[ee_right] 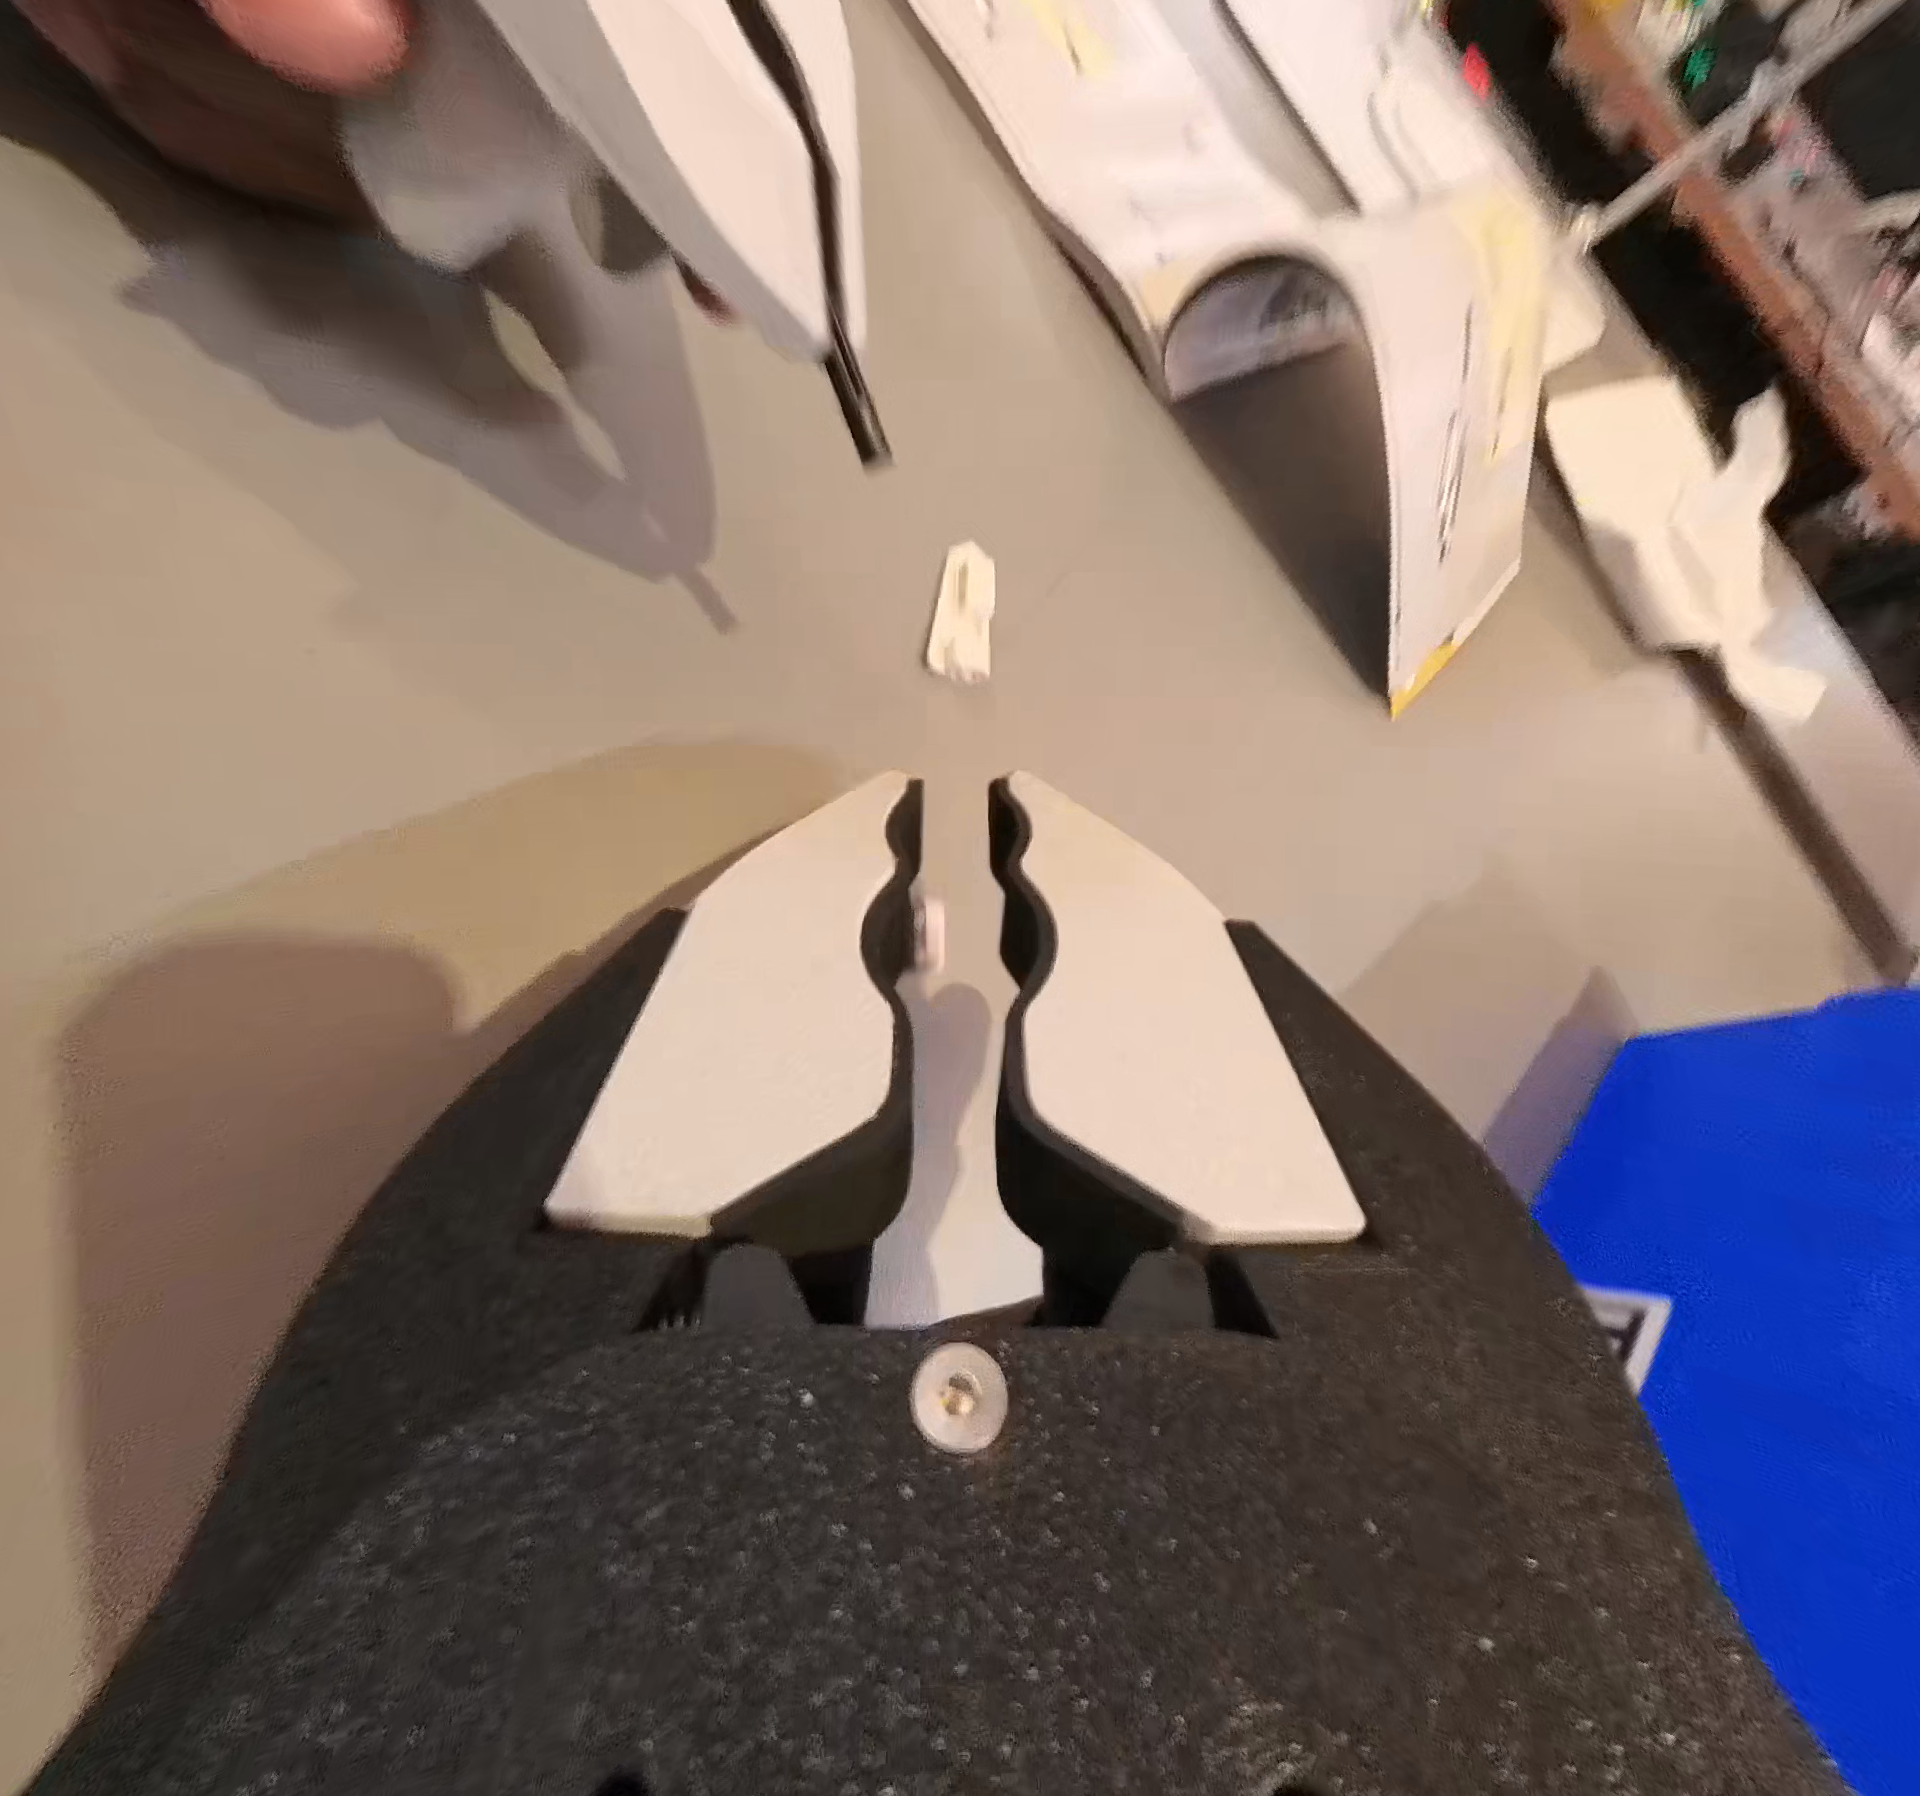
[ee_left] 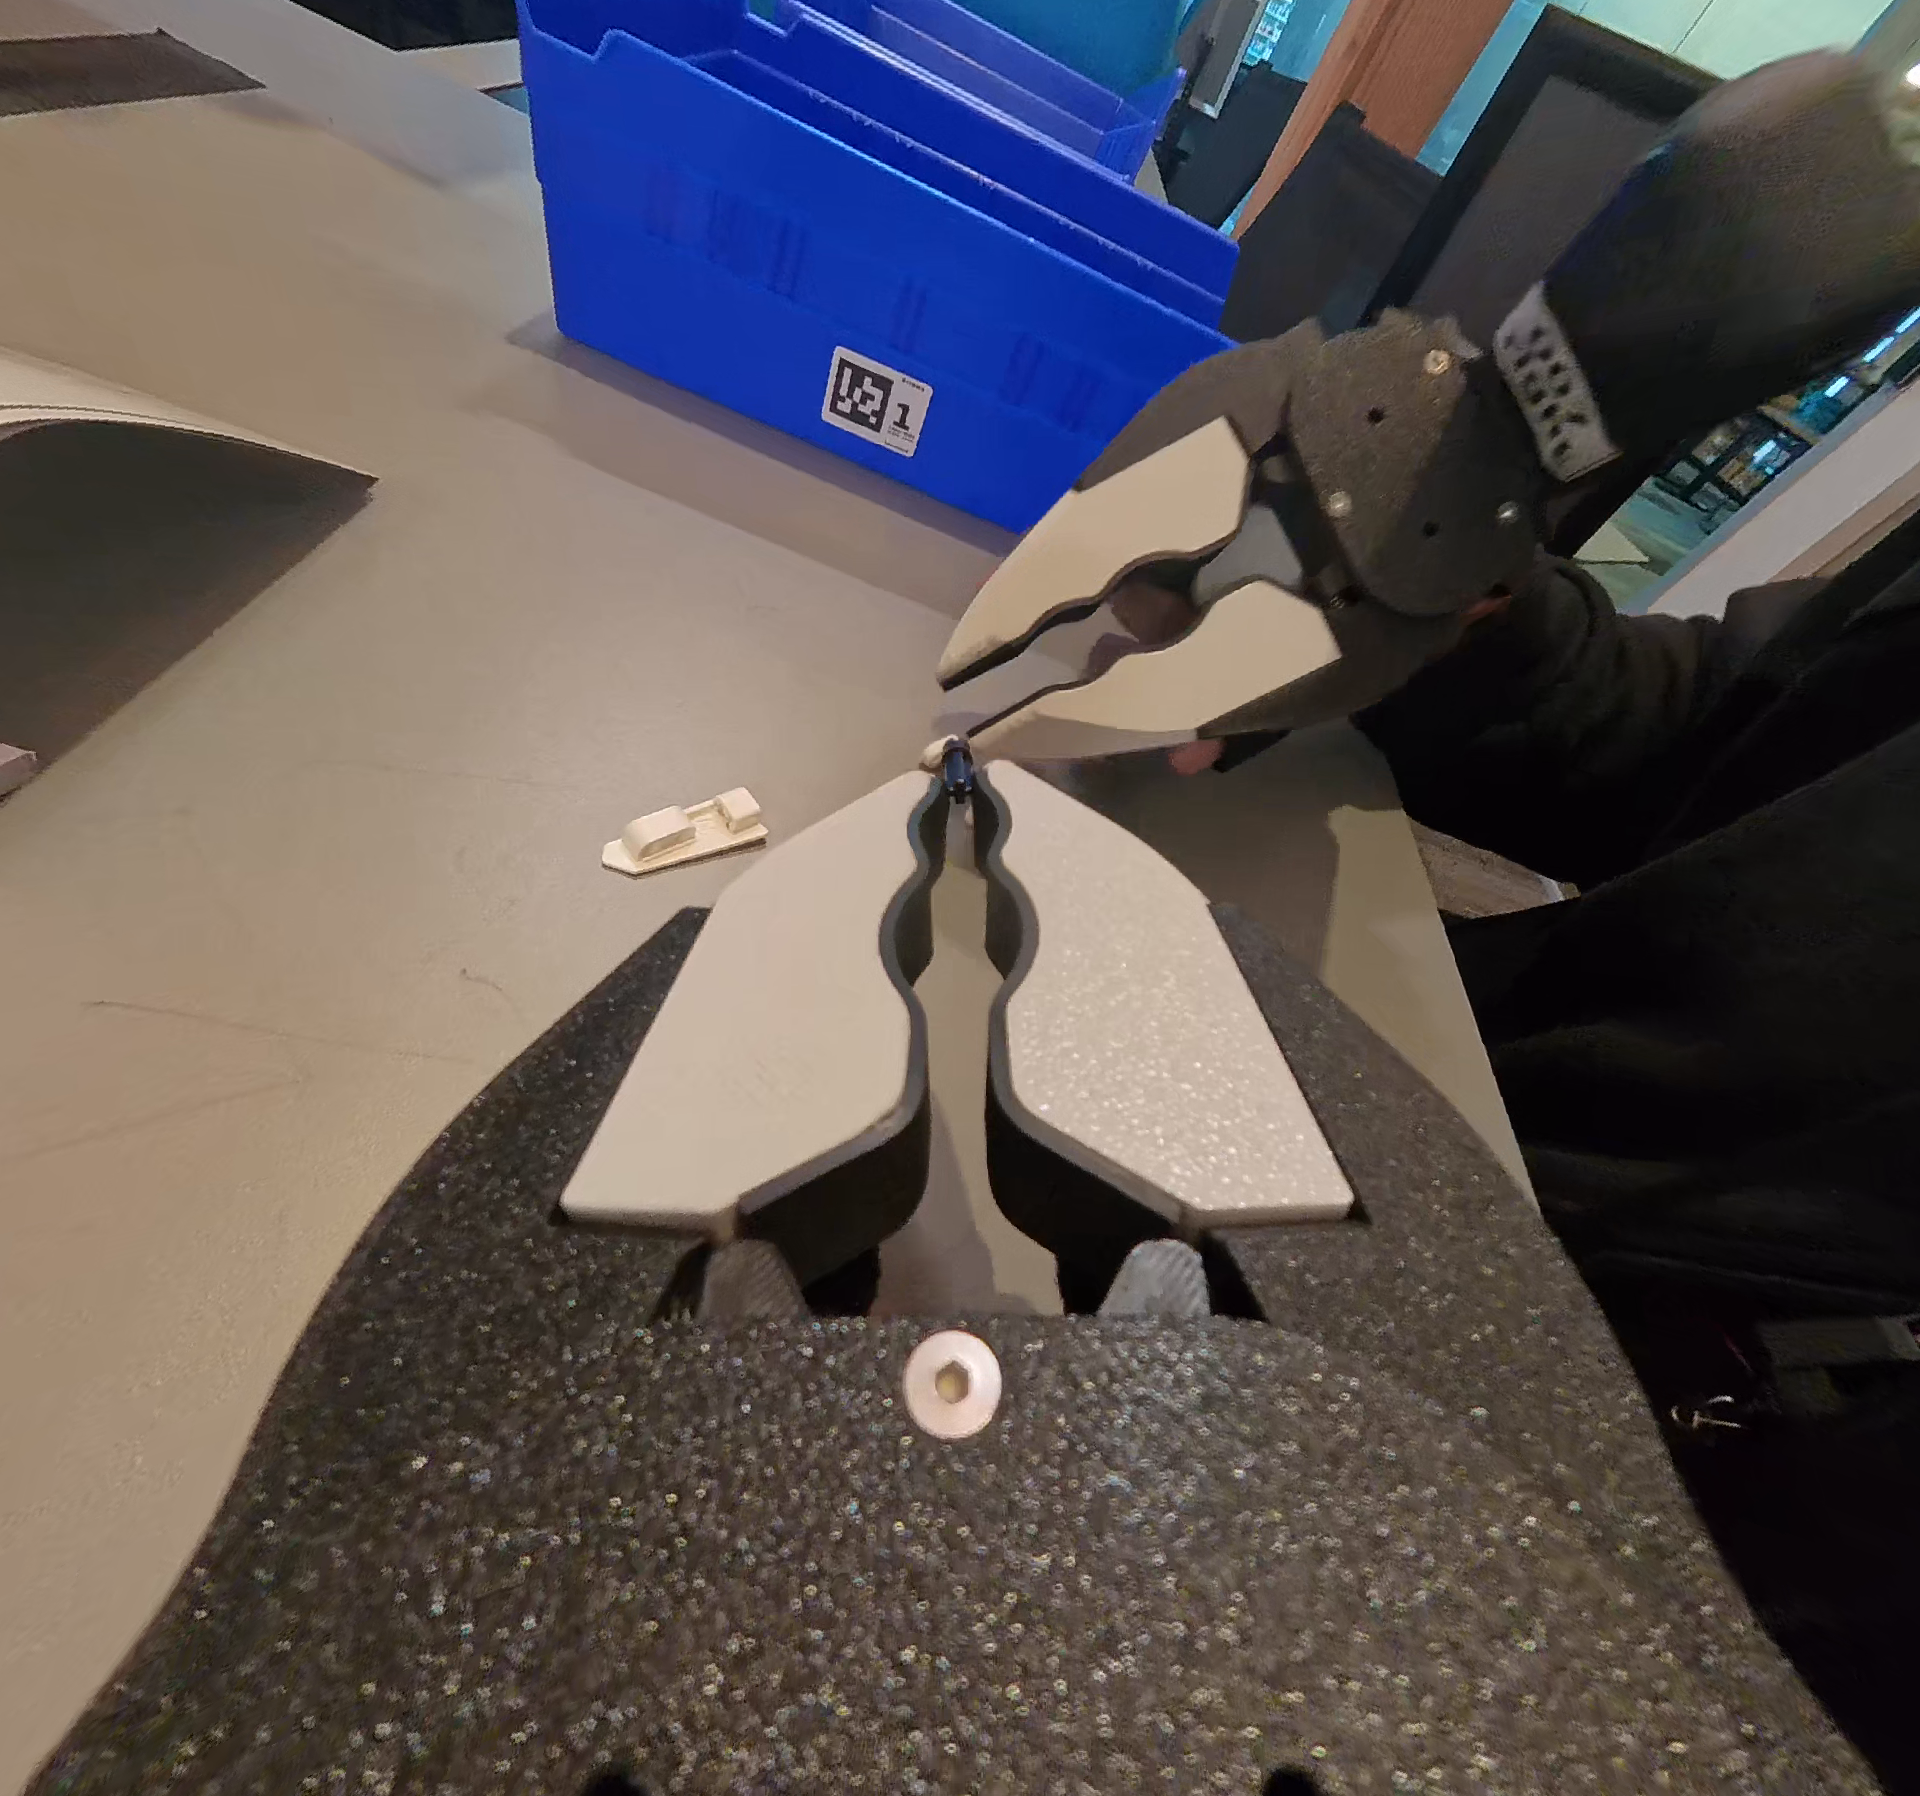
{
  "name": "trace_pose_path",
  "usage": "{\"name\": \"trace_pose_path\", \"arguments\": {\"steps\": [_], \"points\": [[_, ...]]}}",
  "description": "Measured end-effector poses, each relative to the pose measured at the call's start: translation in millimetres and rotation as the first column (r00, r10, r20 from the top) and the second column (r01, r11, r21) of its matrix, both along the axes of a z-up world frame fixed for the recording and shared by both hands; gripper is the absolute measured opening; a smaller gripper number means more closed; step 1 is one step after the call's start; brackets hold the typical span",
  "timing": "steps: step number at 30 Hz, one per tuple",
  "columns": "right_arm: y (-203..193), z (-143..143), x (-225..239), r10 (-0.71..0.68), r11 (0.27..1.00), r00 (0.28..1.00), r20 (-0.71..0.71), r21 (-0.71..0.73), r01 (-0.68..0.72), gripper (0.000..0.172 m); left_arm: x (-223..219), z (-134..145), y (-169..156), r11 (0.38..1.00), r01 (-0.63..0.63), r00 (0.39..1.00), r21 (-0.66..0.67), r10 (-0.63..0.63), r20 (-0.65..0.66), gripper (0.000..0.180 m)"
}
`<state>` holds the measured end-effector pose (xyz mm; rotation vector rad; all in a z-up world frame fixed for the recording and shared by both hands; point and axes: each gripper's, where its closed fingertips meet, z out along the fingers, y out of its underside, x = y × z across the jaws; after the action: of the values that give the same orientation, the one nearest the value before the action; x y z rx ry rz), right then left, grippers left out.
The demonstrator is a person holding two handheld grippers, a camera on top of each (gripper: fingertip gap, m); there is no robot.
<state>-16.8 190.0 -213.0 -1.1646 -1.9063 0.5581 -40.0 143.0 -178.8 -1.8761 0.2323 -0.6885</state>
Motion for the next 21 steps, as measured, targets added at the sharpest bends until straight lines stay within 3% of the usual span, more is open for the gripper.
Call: {"name": "trace_pose_path", "arguments": {"steps": [5,11,16,21], "points": [[-35.0,22.3,-19.1,0.169,0.981,0.981,-0.099,0.109,-0.158,0.012,7.1,-5.2,-2.4,0.999,0.031,0.998,-0.012,-0.032,-0.060,0.005],[-42.4,14.7,-27.9,0.187,0.973,0.979,-0.076,0.153,-0.174,0.005,8.7,-8.3,-3.6,0.999,0.041,0.995,-0.020,-0.043,-0.089,0.005],[-40.1,23.9,-33.1,0.061,0.995,0.987,-0.146,-0.067,-0.071,0.004,2.3,1.6,0.9,1.000,-0.005,1.000,0.010,0.005,0.004,0.006],[-36.0,34.3,-37.5,-0.092,0.931,0.977,-0.191,-0.364,0.016,0.004,-2.2,4.2,3.6,0.999,-0.032,0.999,0.014,0.031,0.043,0.013]]}}
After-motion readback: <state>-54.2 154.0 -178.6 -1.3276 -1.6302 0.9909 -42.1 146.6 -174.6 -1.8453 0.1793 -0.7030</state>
